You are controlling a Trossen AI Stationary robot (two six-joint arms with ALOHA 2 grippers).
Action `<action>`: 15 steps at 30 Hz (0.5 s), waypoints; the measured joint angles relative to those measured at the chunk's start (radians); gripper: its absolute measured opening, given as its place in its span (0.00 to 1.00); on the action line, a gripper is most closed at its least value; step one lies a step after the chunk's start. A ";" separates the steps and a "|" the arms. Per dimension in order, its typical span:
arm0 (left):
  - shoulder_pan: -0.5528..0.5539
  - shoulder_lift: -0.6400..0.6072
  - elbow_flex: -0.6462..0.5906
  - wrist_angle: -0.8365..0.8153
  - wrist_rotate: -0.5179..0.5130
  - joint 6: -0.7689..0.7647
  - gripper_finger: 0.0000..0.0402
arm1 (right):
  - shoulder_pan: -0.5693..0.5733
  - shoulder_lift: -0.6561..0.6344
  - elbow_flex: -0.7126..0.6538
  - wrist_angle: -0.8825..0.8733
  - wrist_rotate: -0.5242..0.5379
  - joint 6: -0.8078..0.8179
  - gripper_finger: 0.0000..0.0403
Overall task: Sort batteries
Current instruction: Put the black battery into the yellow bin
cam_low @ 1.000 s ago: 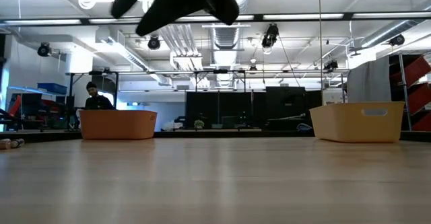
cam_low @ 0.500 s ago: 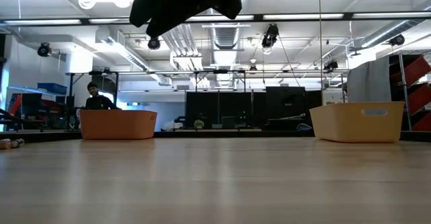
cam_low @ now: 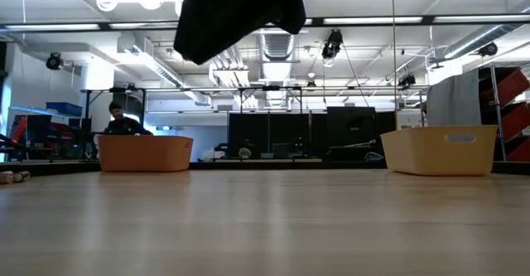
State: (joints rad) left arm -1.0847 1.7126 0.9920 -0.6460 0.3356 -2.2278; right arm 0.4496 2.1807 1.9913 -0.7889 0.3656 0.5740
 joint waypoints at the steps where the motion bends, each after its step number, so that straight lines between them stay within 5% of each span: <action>1: 0.000 0.000 0.000 0.002 0.004 -0.006 0.35 | 0.000 0.000 -0.004 -0.001 -0.006 0.000 0.19; 15: -0.001 0.000 -0.015 0.017 -0.006 0.044 0.35 | 0.002 0.000 -0.016 0.002 -0.008 0.001 0.20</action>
State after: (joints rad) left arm -1.0859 1.7126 0.9769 -0.6292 0.3299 -2.1837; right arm 0.4519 2.1807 1.9755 -0.7872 0.3580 0.5751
